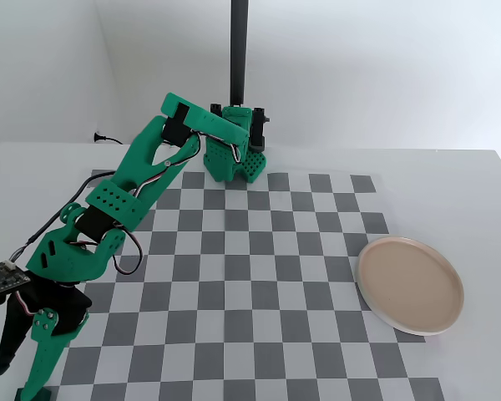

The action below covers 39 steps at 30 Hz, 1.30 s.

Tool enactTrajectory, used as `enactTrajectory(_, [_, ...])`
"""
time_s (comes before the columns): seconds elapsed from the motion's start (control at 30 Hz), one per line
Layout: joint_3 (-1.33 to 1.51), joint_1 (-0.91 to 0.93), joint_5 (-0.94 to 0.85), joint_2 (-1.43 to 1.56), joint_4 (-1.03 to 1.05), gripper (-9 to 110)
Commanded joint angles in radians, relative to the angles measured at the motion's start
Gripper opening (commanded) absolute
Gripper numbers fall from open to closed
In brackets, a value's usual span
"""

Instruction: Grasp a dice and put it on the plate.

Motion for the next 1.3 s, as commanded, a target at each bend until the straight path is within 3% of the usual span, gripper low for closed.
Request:
enactTrajectory(0.0, [-0.166, -0.005, 0.002, 0.000, 0.006, 17])
enactTrajectory(1.27, [-0.328, -0.046, -0.038, -0.259, -0.008, 18])
